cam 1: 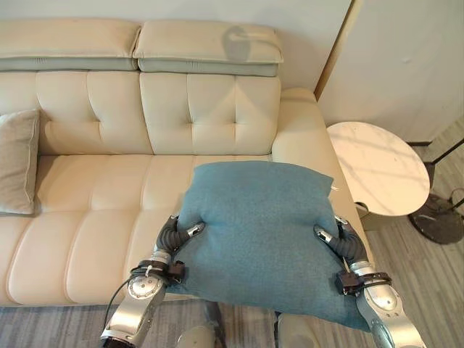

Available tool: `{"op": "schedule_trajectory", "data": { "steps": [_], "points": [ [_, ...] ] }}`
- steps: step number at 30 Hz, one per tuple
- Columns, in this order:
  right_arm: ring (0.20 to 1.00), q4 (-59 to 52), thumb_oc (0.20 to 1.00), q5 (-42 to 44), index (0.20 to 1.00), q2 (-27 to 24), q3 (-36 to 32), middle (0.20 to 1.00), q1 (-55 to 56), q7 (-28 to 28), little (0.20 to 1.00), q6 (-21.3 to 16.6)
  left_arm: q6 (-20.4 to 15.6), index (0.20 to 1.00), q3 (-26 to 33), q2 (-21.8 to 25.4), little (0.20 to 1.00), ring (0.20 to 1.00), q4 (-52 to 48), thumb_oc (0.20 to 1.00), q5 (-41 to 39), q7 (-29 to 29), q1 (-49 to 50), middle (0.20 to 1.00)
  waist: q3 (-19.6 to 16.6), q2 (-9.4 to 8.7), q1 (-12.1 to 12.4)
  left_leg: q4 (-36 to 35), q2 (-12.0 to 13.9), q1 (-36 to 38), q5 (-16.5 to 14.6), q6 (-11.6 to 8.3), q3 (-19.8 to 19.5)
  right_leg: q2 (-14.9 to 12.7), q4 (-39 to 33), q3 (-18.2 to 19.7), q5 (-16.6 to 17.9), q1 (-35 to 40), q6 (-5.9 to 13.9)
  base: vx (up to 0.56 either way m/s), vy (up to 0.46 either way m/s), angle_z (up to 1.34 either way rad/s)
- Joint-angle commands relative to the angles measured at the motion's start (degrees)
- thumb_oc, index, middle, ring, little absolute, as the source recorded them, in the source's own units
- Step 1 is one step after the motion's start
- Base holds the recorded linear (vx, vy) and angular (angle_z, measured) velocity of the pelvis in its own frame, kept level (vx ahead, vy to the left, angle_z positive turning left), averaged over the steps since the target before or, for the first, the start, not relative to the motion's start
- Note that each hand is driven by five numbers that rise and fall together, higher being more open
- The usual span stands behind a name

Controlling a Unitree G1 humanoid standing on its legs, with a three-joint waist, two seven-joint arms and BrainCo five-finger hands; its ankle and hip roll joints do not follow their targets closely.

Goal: Pick up all the scattered cushions and arrange them neatly on the sofa.

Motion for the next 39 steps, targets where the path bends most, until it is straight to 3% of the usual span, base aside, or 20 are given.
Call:
{"op": "schedule_trajectory", "data": {
  "steps": [1,5,9,12,17,18,19,21,28,29,30,31,32,35,39],
  "points": [
    [0.200,-3.34,0.200,0.46,0.200,-1.36,-0.55,0.200,-6.59,1.77,0.200,-4.76,-5.92,0.200,0.33,-0.42,0.200,0.200,-8.06,0.200,2.36,-1.14,-2.52,0.200,-1.14,0.13,0.33,2.84,0.55,3.33,-7.30,-3.27,-4.00,4.70,-4.55,-2.20,1.91,-0.98,-1.75,0.12,0.034,0.18],
    [0.200,-3.27,0.200,1.03,0.200,-1.14,-0.90,0.200,-7.93,0.96,0.200,-5.47,-7.01,0.200,0.60,-0.42,0.200,0.200,-7.53,0.200,2.74,-0.30,-4.76,0.200,-0.77,0.43,0.16,3.27,-0.60,1.98,-7.46,-3.50,-6.86,5.14,-5.83,-1.37,1.29,-1.13,-2.36,0.06,-0.047,0.36],
    [0.200,-2.75,0.200,-0.19,0.200,-2.02,1.30,0.200,-13.28,-0.84,0.200,-6.74,-8.05,0.200,0.59,0.28,0.200,0.200,-6.98,0.200,3.02,1.42,-7.98,0.200,-1.06,1.15,1.33,3.42,-1.02,-1.23,-6.89,-4.09,-6.49,3.73,-8.00,-3.34,2.77,-2.49,-2.78,-0.05,-0.073,0.33],
    [0.200,-2.83,0.200,-3.75,0.200,-1.74,4.13,0.200,-22.18,-5.51,0.200,-8.25,-9.70,0.200,-0.46,0.46,0.200,0.200,-5.33,0.200,3.29,5.38,-14.01,0.200,-1.69,3.24,1.95,2.09,-0.77,-5.68,-5.21,-4.68,-6.45,2.93,-9.90,-3.79,3.80,-5.92,-3.09,-0.06,-0.088,0.19],
    [0.200,6.13,0.200,-8.70,0.200,0.55,10.48,0.200,-50.76,-17.03,0.200,-10.37,-13.31,0.200,-5.21,3.57,0.200,0.200,4.94,0.200,3.94,15.74,-35.20,0.200,-0.18,5.54,3.92,1.89,-0.57,-13.67,-2.82,-5.33,-6.21,2.78,-7.86,-3.77,4.27,-14.72,-3.25,-0.12,-0.024,-0.02],
    [0.200,6.15,0.200,-8.69,0.200,0.55,10.47,0.200,-50.79,-17.03,0.200,-10.38,-13.32,0.200,-5.21,3.57,0.200,0.200,4.96,0.200,3.93,15.74,-35.22,0.200,-0.18,5.54,3.93,1.90,-0.57,-13.68,-2.83,-5.33,-6.20,2.78,-7.85,-3.76,4.27,-14.74,-3.25,-0.10,-0.053,-0.04],
    [0.200,13.39,0.200,-10.54,0.200,-0.27,12.18,0.200,-63.75,-22.11,0.200,-10.29,-14.18,0.200,-8.51,5.63,0.200,0.200,10.71,0.200,4.26,19.47,-46.66,0.200,0.69,5.97,4.70,2.40,-0.65,-16.78,-1.83,-5.72,-6.71,2.78,-7.20,-3.89,4.62,-17.28,-3.22,-0.09,-0.062,0.04],
    [0.200,21.90,0.200,-12.08,0.200,-1.36,13.24,0.200,-75.58,-27.06,0.200,-10.18,-14.68,0.200,-12.09,7.60,0.200,0.200,17.05,0.200,4.52,22.38,-58.31,0.200,1.68,6.58,5.22,2.27,-0.83,-19.23,-0.88,-6.01,-7.21,2.77,-6.83,-3.95,5.08,-19.77,-2.88,-0.10,-0.060,0.11],
    [0.200,38.10,0.200,-15.99,0.200,-6.90,18.64,0.200,-98.17,-37.46,0.200,-7.67,-12.16,0.200,-18.66,12.13,0.200,0.200,41.08,0.200,3.48,25.69,-85.67,0.200,3.38,7.88,6.18,-0.70,-1.01,-25.03,2.92,-6.55,-9.74,2.89,-6.26,-4.21,5.54,-26.77,-1.91,-0.04,-0.036,0.06],
    [0.200,40.50,0.200,-15.60,0.200,-7.22,19.93,0.200,-100.88,-38.07,0.200,-7.35,-11.82,0.595,-19.21,12.26,0.595,0.595,44.55,0.595,1.94,25.32,-88.75,0.595,3.67,8.10,6.14,-1.42,-0.95,-25.52,3.40,-6.65,-9.79,2.92,-6.11,-4.22,5.69,-27.76,-1.82,-0.01,-0.008,0.09],
    [0.460,43.12,0.460,-15.13,0.460,-8.05,21.44,0.460,-103.38,-38.69,0.460,-6.81,-11.10,1.000,-19.80,12.30,1.000,1.000,48.08,1.000,-0.14,24.36,-91.47,1.000,3.91,8.26,6.15,-1.87,-0.84,-26.09,3.96,-6.70,-9.80,2.90,-5.90,-4.24,5.79,-28.55,-1.76,-0.02,-0.006,0.07],
    [0.539,44.71,0.539,-14.57,0.539,-8.94,22.29,0.539,-104.64,-38.93,0.539,-6.23,-10.66,1.000,-20.38,12.41,1.000,1.000,50.22,1.000,-1.75,23.19,-93.97,1.000,4.28,8.42,6.29,-2.05,-0.83,-26.67,4.38,-6.80,-9.99,2.85,-5.83,-4.43,5.72,-29.09,-1.84,0.00,0.000,0.00],
    [1.000,44.75,1.000,-14.56,1.000,-8.96,22.29,1.000,-104.69,-38.92,1.000,-6.25,-10.68,1.000,-20.41,12.40,1.000,1.000,50.28,1.000,-1.78,23.17,-94.04,1.000,4.30,8.41,6.30,-2.05,-0.83,-26.68,4.38,-6.80,-9.99,2.84,-5.82,-4.42,5.72,-29.11,-1.84,0.00,0.000,0.00],
    [1.000,46.93,1.000,-15.09,1.000,-12.07,25.67,1.000,-105.92,-36.93,1.000,-3.62,-7.96,1.000,-23.89,14.95,1.000,1.000,55.65,1.000,-0.93,20.00,-99.76,1.000,5.27,9.63,6.58,-3.73,-0.72,-27.90,5.96,-7.21,-10.47,2.76,-5.88,-4.78,5.78,-30.75,-1.80,0.00,0.000,0.00],
    [1.000,49.13,1.000,-11.09,1.000,-12.02,25.71,1.000,-102.48,-34.44,1.000,-3.81,-6.72,1.000,-26.22,16.33,1.000,1.000,57.85,1.000,-0.14,18.09,-101.27,1.000,6.44,10.74,6.16,-6.06,-0.63,-28.92,7.59,-7.75,-10.70,2.99,-6.24,-5.05,6.18,-32.35,-1.69,0.00,0.000,0.00]
  ]
}}
